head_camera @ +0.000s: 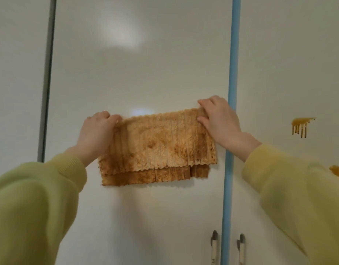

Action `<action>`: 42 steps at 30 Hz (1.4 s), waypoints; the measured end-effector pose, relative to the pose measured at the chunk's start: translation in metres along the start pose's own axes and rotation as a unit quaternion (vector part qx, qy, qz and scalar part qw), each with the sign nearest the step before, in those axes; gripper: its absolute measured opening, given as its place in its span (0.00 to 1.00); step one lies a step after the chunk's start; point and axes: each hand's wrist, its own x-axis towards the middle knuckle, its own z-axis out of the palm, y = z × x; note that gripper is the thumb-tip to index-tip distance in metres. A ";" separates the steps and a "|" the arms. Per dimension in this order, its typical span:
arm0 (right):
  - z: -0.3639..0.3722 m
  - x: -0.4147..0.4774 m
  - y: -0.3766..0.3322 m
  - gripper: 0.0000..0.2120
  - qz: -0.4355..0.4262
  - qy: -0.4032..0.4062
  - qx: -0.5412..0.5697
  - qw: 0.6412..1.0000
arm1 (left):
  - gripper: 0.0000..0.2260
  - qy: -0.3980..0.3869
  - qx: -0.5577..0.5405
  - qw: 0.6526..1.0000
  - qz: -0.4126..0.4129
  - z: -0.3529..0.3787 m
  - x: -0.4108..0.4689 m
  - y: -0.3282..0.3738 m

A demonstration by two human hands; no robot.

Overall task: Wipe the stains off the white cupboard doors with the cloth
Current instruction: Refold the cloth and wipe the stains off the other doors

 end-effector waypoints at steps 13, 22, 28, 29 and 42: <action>-0.063 0.002 0.008 0.06 0.148 -0.389 0.275 0.867 | 0.10 -0.369 -0.231 0.900 -0.034 -0.065 -0.008 -0.023; -0.078 -0.052 -0.006 0.18 0.182 -0.533 0.290 0.774 | 0.24 -0.480 -0.368 0.796 0.020 -0.060 -0.028 -0.033; -0.101 -0.093 -0.006 0.10 0.271 -0.472 0.340 0.767 | 0.28 -0.477 -0.455 0.752 0.023 -0.050 -0.032 -0.016; -0.105 -0.099 -0.004 0.08 0.284 -0.456 0.346 0.769 | 0.27 -0.479 -0.472 0.740 0.025 -0.049 -0.033 -0.009; -0.177 -0.132 0.052 0.06 0.327 -0.382 0.417 0.757 | 0.37 -0.439 -0.526 0.724 0.076 -0.043 -0.013 0.071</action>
